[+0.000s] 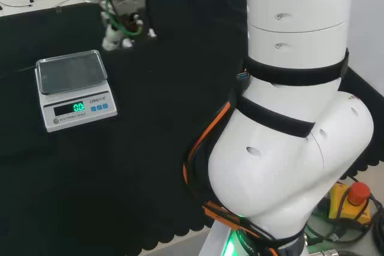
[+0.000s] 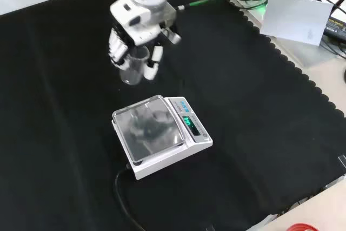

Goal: Put the beaker on the electronic balance.

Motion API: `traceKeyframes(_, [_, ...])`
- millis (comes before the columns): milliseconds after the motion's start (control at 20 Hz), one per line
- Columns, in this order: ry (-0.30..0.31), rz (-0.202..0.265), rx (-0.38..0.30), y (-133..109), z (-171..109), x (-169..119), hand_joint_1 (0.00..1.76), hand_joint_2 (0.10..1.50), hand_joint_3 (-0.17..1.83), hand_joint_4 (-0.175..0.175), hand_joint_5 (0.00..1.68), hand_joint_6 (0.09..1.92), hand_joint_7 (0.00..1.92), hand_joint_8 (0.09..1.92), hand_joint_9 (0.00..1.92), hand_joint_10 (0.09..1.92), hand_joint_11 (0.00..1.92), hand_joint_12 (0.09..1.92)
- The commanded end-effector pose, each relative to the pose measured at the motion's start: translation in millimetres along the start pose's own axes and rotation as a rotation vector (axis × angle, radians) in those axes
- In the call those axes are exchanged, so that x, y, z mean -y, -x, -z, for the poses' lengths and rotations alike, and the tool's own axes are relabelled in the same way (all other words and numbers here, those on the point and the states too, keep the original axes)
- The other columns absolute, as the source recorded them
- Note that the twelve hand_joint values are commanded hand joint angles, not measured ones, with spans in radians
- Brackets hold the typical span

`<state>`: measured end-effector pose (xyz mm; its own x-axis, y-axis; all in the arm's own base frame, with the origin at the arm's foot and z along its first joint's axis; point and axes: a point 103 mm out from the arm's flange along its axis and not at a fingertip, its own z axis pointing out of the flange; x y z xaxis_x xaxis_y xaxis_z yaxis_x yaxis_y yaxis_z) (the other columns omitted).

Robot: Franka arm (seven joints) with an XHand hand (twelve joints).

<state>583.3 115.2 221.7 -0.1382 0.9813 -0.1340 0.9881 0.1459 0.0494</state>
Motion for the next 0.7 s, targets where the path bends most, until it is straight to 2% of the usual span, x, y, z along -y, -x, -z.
traceKeyframes(50, [-0.020,0.098,0.001,-80.4,3.3,8.9,1.16,0.70,0.84,-0.175,1.00,1.21,0.82,1.24,1.08,1.05,1.20,0.81])
traceKeyframes(200, [-0.036,0.121,-0.007,-103.7,-5.2,11.9,1.16,0.69,0.84,-0.175,1.00,1.21,0.82,1.23,1.09,1.05,1.20,0.81])
traceKeyframes(300, [-0.059,0.123,0.026,-114.9,-14.0,11.2,1.16,0.69,0.85,-0.175,1.01,1.20,0.83,1.23,1.09,1.05,1.20,0.81])
traceKeyframes(350, [-0.066,0.133,0.020,-116.5,-22.2,7.6,1.16,0.68,0.85,-0.175,1.01,1.20,0.83,1.23,1.09,1.05,1.20,0.81])
traceKeyframes(650, [-0.079,0.134,-0.010,-93.1,-41.6,-8.1,1.16,0.68,0.87,-0.175,1.02,1.20,0.84,1.23,1.10,1.05,1.19,0.81])
traceKeyframes(700, [-0.105,0.107,0.049,-88.0,-42.9,-14.8,1.16,0.68,0.87,-0.175,1.02,1.19,0.84,1.23,1.10,1.05,1.19,0.81])
